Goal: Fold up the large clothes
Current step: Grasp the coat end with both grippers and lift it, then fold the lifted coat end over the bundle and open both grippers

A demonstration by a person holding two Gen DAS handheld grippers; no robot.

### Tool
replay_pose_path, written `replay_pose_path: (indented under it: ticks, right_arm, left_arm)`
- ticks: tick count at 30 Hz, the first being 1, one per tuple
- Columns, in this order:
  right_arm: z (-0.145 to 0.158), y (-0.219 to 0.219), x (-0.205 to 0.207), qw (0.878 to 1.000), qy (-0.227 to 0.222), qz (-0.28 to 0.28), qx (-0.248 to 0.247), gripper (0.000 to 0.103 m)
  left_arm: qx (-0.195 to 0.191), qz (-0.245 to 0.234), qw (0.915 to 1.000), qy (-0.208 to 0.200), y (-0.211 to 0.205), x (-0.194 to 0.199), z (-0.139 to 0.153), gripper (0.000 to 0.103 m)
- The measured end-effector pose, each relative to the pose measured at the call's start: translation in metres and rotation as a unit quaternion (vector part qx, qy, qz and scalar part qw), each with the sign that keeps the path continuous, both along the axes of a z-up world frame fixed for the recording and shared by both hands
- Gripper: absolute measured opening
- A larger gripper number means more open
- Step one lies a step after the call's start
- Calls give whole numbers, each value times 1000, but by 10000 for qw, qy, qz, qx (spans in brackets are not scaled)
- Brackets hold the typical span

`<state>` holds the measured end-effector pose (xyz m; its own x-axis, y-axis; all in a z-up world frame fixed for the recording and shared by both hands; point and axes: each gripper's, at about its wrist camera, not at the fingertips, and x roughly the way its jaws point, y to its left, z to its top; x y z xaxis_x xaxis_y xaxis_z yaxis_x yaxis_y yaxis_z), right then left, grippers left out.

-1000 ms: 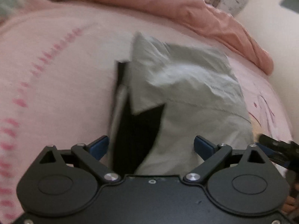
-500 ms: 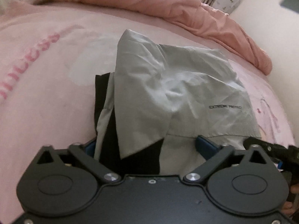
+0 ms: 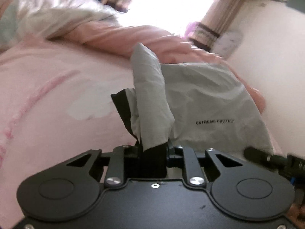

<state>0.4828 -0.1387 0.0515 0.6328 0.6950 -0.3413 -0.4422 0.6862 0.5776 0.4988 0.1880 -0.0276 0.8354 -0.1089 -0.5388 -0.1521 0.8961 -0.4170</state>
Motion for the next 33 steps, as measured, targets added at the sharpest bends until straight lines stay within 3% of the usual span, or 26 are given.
replay_pose_path:
  ticks: [7, 12, 15, 20, 25, 28, 29, 30, 32, 33]
  right_arm:
    - [34, -87, -35, 9984, -235, -517, 13, 30]
    - [40, -154, -60, 9947, -321, -946, -243, 30]
    - [41, -183, -70, 9905, -383, -1266, -365, 31]
    - [21, -227, -74, 9857, -260, -1626, -372, 32]
    - [-37, -254, -52, 9840, 133, -1730, -408, 33]
    - [-93, -267, -30, 9787, 592, -1922, -417, 47]
    - [-110, -272, -23, 9726, 831, -2118, -468, 62]
    - [-124, -278, -19, 9675, 1000, -2281, -434, 69]
    - [-137, -289, -27, 9642, 835, -2513, -159, 73]
    - [-135, -290, -33, 9582, 762, -2750, -219, 76]
  left_arm:
    - [-23, -608, 9973, -411, -73, -3, 44, 18]
    - [-303, -1085, 9925, -478, -136, 3, 49, 18]
    - [-270, -1406, 9883, -519, -180, 7, 48, 18]
    - [-615, -1862, 9800, -337, -229, 27, 30, 18]
    - [-455, -2111, 9763, 127, -274, 52, -14, 19]
    - [-912, -1938, 9744, 687, -275, 81, -65, 37]
    - [-1025, -1741, 9760, 817, -269, 88, -80, 57]
    - [-1253, -1612, 9752, 857, -259, 92, -92, 72]
    - [-1841, -1507, 9681, 790, -239, 92, -103, 74]
    - [-1926, -1361, 9690, 731, -232, 93, -102, 76]
